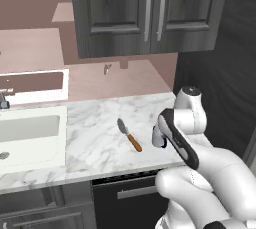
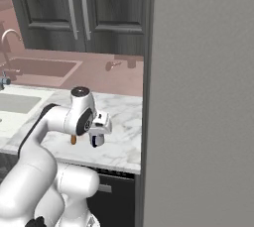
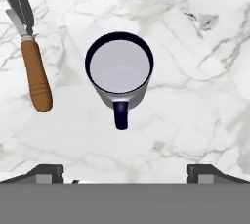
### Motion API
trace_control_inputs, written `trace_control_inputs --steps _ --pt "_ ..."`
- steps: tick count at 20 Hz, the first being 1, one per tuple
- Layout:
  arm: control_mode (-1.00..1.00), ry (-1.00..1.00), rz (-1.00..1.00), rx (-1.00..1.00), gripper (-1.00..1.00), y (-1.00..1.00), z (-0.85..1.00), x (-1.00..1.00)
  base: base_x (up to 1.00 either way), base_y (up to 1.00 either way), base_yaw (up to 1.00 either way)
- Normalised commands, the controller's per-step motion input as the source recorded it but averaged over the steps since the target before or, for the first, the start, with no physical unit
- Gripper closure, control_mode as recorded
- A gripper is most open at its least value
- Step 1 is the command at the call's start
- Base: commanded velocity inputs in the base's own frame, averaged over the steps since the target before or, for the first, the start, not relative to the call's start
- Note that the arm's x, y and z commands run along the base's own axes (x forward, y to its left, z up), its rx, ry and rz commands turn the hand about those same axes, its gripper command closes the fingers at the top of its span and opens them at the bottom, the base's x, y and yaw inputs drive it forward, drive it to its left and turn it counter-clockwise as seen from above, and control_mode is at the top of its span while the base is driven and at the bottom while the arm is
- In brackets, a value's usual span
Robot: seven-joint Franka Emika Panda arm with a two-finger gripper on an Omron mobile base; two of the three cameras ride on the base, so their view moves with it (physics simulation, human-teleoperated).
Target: Pick the mug from the counter and place it inside the microwave. Then close the microwave.
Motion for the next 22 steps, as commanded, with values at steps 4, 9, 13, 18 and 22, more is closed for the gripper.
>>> trace_control_inputs --steps 4,9,13,18,22 --pt "-1.00 0.00 0.00 0.00 -1.00 0.33 -0.06 0.00 0.00 0.00 0.00" --pt "-1.00 0.00 0.00 0.00 -1.00 0.13 -0.18 0.03 0.00 0.00 0.00" --pt "-1.00 0.00 0.00 0.00 -1.00 -0.05 -0.30 0.00 0.00 0.00 0.00" --pt "-1.00 0.00 0.00 0.00 -1.00 -0.15 -0.18 0.01 0.00 0.00 0.00" --pt "-1.00 0.00 0.00 0.00 -1.00 -0.20 -0.06 0.06 0.00 0.00 0.00"
